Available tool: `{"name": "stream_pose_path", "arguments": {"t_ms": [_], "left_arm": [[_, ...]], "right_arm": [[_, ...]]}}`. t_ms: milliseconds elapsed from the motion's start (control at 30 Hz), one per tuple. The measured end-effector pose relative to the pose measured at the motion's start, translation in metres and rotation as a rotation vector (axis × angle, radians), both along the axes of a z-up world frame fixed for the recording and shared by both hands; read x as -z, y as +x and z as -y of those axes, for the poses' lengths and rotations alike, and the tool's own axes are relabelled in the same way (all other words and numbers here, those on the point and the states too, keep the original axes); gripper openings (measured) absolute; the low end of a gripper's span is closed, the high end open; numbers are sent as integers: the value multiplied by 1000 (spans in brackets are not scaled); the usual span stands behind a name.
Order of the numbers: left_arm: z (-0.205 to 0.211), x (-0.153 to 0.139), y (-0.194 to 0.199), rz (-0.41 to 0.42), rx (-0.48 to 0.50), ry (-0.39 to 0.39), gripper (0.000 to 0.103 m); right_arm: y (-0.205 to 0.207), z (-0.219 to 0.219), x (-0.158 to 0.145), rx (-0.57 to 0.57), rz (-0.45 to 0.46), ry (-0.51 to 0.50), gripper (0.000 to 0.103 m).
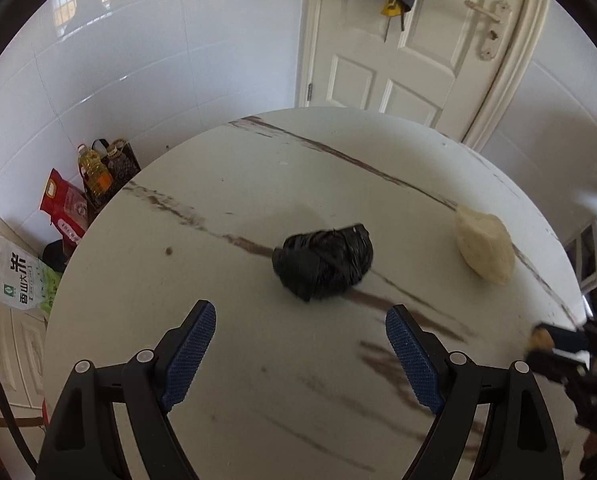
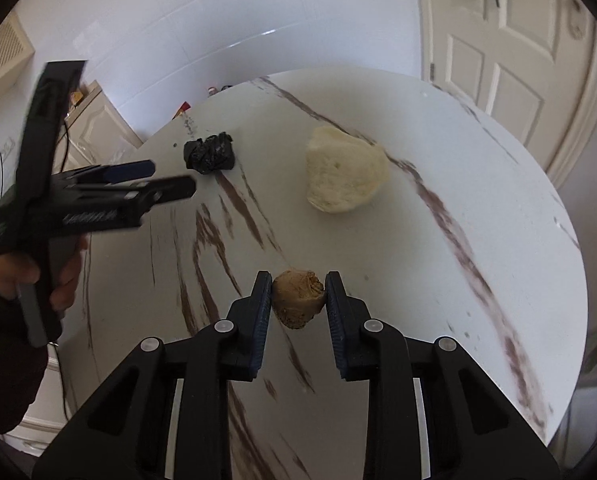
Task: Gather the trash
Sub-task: 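Grasp the black plastic bag lump with the left tool while the right tool grasps the brown lump, then carry the black bag and brown lump to the blue bin and open both tools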
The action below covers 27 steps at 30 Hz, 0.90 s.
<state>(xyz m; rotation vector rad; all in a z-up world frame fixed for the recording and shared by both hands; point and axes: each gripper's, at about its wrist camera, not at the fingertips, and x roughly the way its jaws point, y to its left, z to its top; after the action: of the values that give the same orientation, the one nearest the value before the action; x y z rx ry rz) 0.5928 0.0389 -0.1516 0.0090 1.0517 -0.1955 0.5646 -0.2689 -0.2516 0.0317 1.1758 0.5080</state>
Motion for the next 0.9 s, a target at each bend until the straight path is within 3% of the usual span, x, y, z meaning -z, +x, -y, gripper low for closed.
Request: {"name": "stream_pose_path", "arguments": {"t_ms": [100,233,267,333,400,500,667,900], "left_arm": [[8,4,15,-3,6,40,83],[17,11,26,12,32,35,78],[19,14,29,12,39,37,74],[24,17,31,40,63,48,48],[25,17,32,37,79,30,39],[22,19,19,39,66,18,37],[27,-3,-29,100,105,-9,37],[69,-32,-125,190,224,13,37]], "right_arm": [[-3,14,0,25,-37,5,25],[-7,31,-3,50,-35,18,25],[-8,34,-3,52,-31,22,25],[-10,40,-6,60,-10,34,25],[-14,43,-7,61,6,36,25],[-23,49,-11,63,41,39,25],[-45,60,-19,74,117,49,25],[-90,77,-31,105,221,77,25]]}}
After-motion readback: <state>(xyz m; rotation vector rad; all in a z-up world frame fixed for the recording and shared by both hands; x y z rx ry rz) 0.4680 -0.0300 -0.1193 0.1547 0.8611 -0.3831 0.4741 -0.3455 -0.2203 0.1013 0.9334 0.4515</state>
